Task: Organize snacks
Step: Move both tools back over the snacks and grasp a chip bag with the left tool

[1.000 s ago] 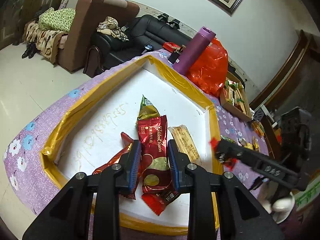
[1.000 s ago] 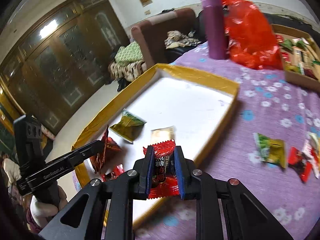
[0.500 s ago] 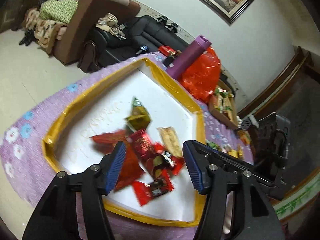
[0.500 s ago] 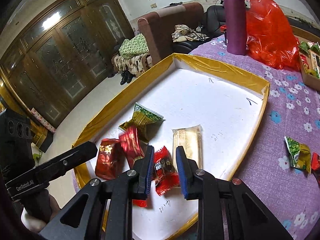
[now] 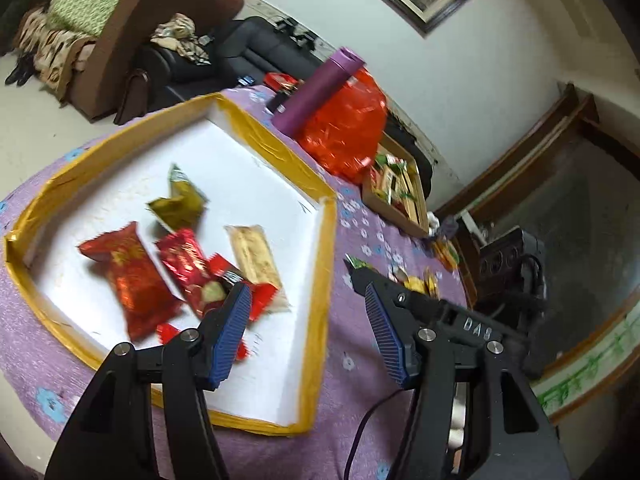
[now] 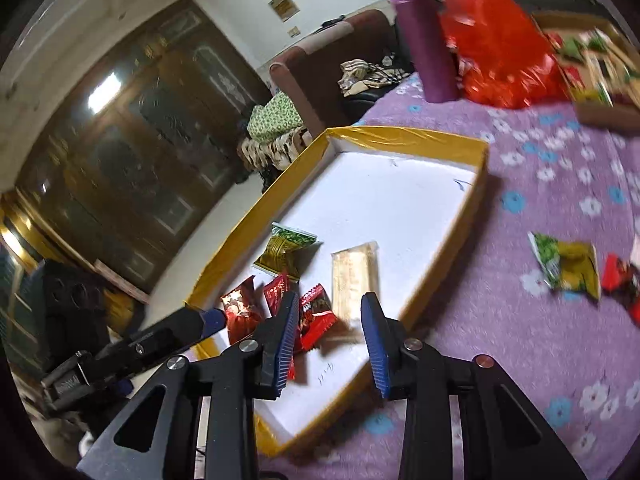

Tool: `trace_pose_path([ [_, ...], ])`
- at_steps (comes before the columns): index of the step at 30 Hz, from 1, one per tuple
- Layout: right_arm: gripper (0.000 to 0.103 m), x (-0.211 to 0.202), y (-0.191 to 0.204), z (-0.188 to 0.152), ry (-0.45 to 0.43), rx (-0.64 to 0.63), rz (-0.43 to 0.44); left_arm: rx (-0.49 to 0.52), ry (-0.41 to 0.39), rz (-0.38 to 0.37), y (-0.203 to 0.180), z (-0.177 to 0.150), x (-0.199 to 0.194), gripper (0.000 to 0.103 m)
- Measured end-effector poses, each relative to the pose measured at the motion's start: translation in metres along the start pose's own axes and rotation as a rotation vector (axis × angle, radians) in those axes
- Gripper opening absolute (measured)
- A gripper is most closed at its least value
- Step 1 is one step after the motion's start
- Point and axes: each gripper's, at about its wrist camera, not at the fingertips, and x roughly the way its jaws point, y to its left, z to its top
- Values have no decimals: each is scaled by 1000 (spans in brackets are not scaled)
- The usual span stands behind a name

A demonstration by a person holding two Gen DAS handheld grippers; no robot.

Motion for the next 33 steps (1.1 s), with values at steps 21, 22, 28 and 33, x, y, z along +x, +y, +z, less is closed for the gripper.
trace_pose_path([
  [21,36,-105,-153,-15,-133,332,30,185,197,-50,-107,-34,56,64],
  [22,36,-108,-157,-15,-137,335,27,184,204,-61,-109,-35,58,64],
  [28,36,-145,-188,-9,-216,355,-33,245,259,-27,-129,-46,79,64],
  [33,37,-184,-225,-5,-311,401,-143,279,295,30,-131,-53,95,64],
])
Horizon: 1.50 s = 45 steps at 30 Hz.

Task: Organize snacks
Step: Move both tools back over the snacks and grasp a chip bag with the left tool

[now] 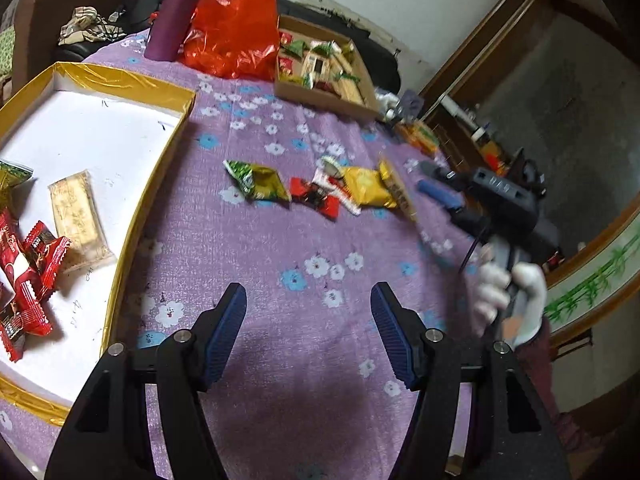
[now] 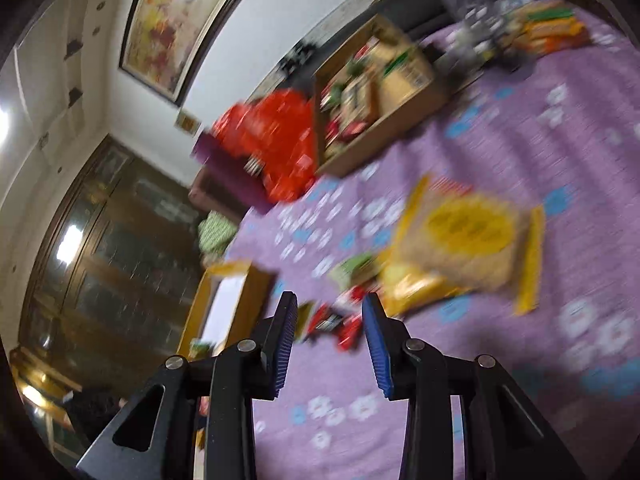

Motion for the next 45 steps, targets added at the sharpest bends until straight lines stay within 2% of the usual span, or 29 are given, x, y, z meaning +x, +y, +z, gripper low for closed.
trace_pose_path([
  [3,41,-6,-17,13,-64,-1,-107,16,20,26,-2,-1,9,64],
  [7,43,3,-27,21,-95,-21,-214,33,34,39,-3,-1,16,64],
  [12,51,26,-29,28,-104,-116,-285,36,53,36,-4,-2,25,64],
  [14,58,31,-37,30,-99,-108,-274,32,59,31,-4,-2,28,64],
  [19,60,37,-46,30,-66,-91,-240,26,76,25,-5,-5,37,64],
  [22,60,39,-34,25,14,-130,-174,33,84,24,-8,-6,40,64],
  [24,60,42,-20,19,93,-199,-131,37,86,22,-9,-7,41,64],
  [26,60,42,-10,13,134,-250,-99,37,86,19,-9,-7,41,64],
  [28,61,41,-2,7,116,-279,-114,37,89,22,-10,-7,43,64],
  [32,65,38,7,-1,42,-331,-222,52,94,40,-12,-5,47,64],
  [38,65,19,20,-5,-34,-293,-129,193,17,142,-24,27,56,64],
  [41,65,19,27,-12,-25,-299,-99,300,-19,196,-25,53,73,64],
  [45,65,29,30,-18,11,-299,-94,431,6,240,-27,83,98,64],
])
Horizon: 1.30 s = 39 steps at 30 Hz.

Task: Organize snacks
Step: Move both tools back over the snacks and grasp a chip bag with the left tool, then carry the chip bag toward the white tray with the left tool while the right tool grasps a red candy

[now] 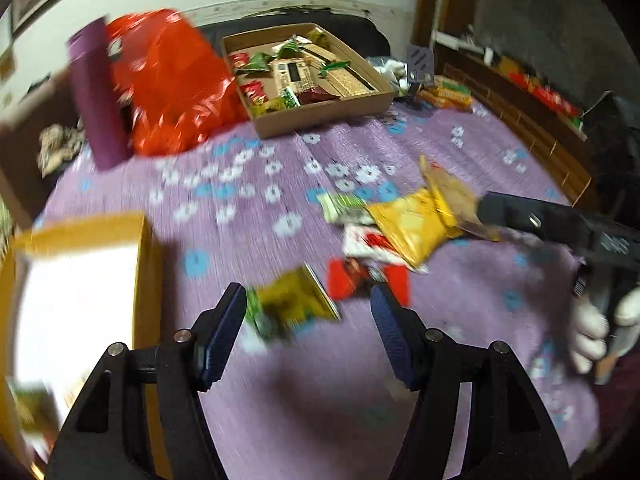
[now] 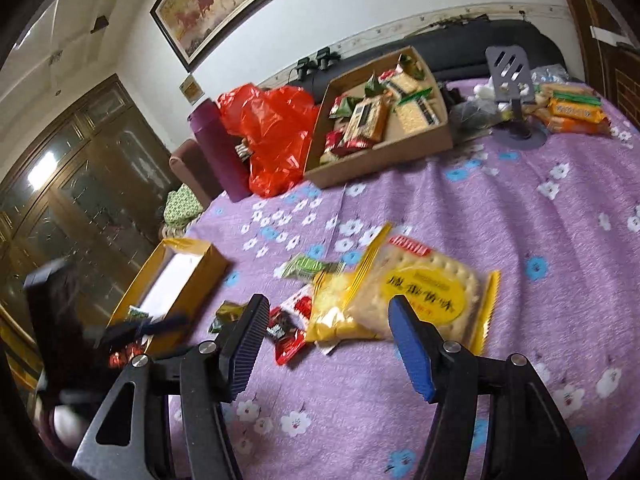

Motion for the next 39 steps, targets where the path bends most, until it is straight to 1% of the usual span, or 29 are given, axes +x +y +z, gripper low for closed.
trace_pose_path([
  [1,65,1,0,-1,5,-2,-2,13,9,-11,1,4,6,64],
  [3,65,4,0,-3,13,-4,-4,24,57,-35,3,7,23,64],
  [4,65,5,0,-3,17,-4,-4,24,99,-55,4,5,34,64],
  [6,65,6,-1,-4,20,-3,-5,40,145,-64,-1,-2,42,63],
  [7,65,5,-2,-4,20,-3,-6,39,175,-71,-3,-6,45,59],
  [8,65,5,-2,-4,20,-2,-6,45,172,-68,-6,-10,43,56],
  [9,65,6,-3,-5,22,-1,-4,55,178,-93,-10,-13,38,47],
  [10,65,6,-3,-5,25,0,-2,56,183,-122,-14,-16,35,44],
  [11,65,7,-3,-5,28,0,1,61,180,-136,-17,-18,31,44],
  [15,65,9,1,-6,39,-16,8,95,160,-109,-27,-24,27,44],
  [16,65,10,2,-7,42,-21,9,95,162,-101,-28,-25,31,45],
  [17,65,11,3,-8,46,-26,11,98,142,-92,-30,-25,32,48],
  [18,65,12,4,-9,51,-32,11,102,140,-87,-35,-24,34,53],
  [20,65,15,6,-11,58,-43,7,105,119,-65,-42,-24,36,54],
  [21,65,16,8,-12,62,-49,6,113,110,-48,-44,-24,36,50],
  [22,65,17,8,-13,65,-52,7,106,101,-51,-45,-24,37,38],
  [25,65,20,11,-15,72,-68,5,40,82,-48,-38,-27,32,37],
  [29,65,22,17,-19,78,-91,14,-36,66,-86,-24,-39,17,37],
  [34,65,32,31,-27,111,-150,24,-163,-19,-139,0,-58,-23,37],
  [37,65,39,45,-31,113,-200,-17,-230,-56,-155,15,-70,-41,37],
  [39,64,44,54,-30,114,-234,-35,-254,-71,-151,24,-75,-49,37],
])
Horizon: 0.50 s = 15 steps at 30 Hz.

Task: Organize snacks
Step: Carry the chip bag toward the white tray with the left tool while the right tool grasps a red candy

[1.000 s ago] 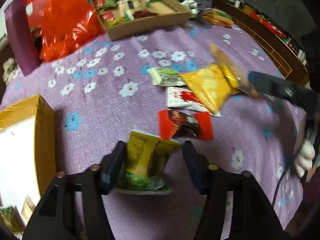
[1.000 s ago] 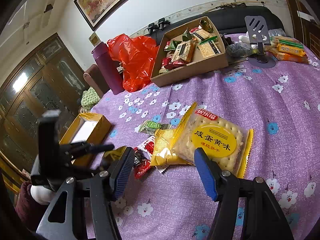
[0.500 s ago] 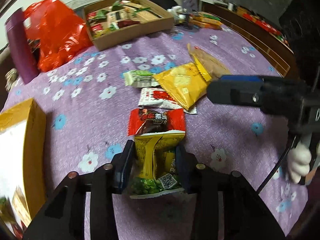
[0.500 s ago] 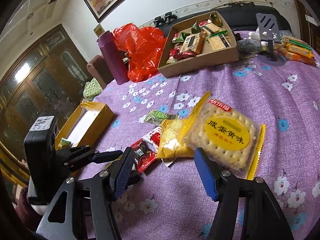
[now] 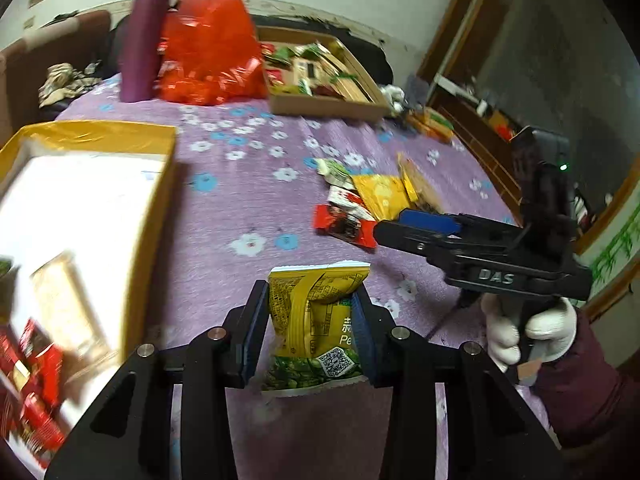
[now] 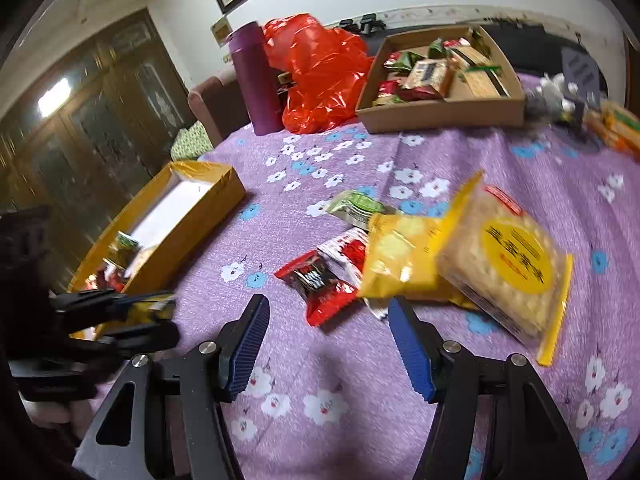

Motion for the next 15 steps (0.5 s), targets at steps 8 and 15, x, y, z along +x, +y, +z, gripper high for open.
trace_pose_path([
  [8,60,39,29,19,62,-83,-71,-61,-66,19,30,-12,-36,37],
  [15,32,60,31,18,101,-94,-181,-117,-118,37,56,-22,-60,38],
])
